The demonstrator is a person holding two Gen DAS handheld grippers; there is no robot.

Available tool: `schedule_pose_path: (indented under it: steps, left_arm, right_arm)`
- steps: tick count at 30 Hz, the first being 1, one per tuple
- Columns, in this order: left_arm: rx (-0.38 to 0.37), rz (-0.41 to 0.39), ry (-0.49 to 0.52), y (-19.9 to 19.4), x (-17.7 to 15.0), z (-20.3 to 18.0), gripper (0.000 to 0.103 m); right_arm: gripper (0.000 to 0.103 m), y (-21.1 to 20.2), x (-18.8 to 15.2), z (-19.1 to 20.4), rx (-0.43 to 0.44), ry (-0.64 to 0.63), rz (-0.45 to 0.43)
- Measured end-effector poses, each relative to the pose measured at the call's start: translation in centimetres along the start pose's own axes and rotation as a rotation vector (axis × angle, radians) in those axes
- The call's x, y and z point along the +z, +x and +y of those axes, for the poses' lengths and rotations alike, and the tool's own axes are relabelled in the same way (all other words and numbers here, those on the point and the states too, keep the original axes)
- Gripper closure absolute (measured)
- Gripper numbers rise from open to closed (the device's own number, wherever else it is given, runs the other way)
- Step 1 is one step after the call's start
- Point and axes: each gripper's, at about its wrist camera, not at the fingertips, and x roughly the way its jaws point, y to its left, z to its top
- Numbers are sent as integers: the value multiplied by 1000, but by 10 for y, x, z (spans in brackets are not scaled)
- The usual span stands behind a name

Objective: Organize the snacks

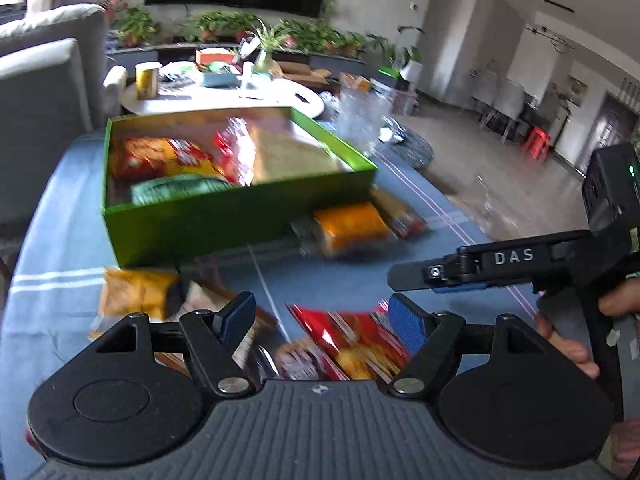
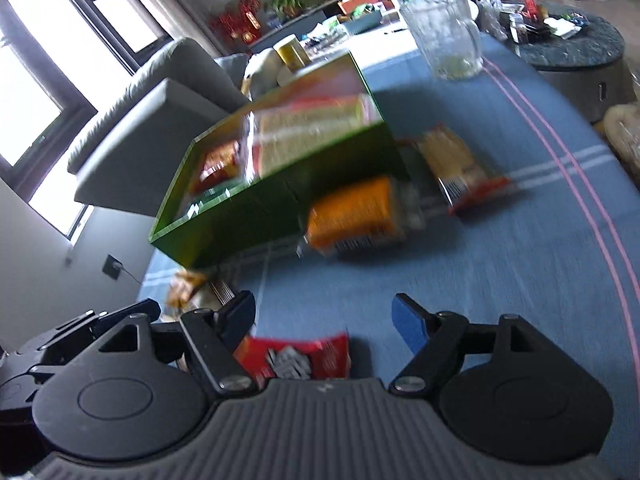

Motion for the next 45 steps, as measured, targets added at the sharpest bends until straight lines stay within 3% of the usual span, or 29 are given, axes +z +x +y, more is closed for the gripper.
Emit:
schedule_pose_path:
  steps: [3, 10, 15, 19, 25, 27, 36, 43, 45]
  left_arm:
    - [-9, 20, 3, 0, -8, -3, 32]
    - [51, 11, -53, -11, -17, 7, 32]
    - [81, -2, -85, -15, -16, 14, 32]
    - [78, -9, -73, -17, -16, 10, 32]
    - [76, 2, -63, -12, -16, 7, 32]
    - [79, 5, -63, -9, -14, 7, 32]
    - [71, 24, -25, 34, 15, 2, 33]
    - [53, 51, 16, 75, 30, -9, 35]
    - [27, 65, 13, 82, 32, -8, 35]
  right_arm:
    - [35, -7, -10, 4, -36, -51, -2]
    - [26, -22, -30, 11, -35, -184, 33]
    - [19, -18, -54, 24, -11, -351, 114]
    - [19, 0, -67, 28, -90, -400, 156]
    - [19, 9, -49, 12, -322, -260, -32]
    - [19, 6, -44, 2, -359, -211, -69]
    - [19, -9, -36, -18, -280, -27, -87]
    - [20, -6, -39, 4, -158, -98, -18]
    - [24, -6, -40, 5, -119, -98, 3]
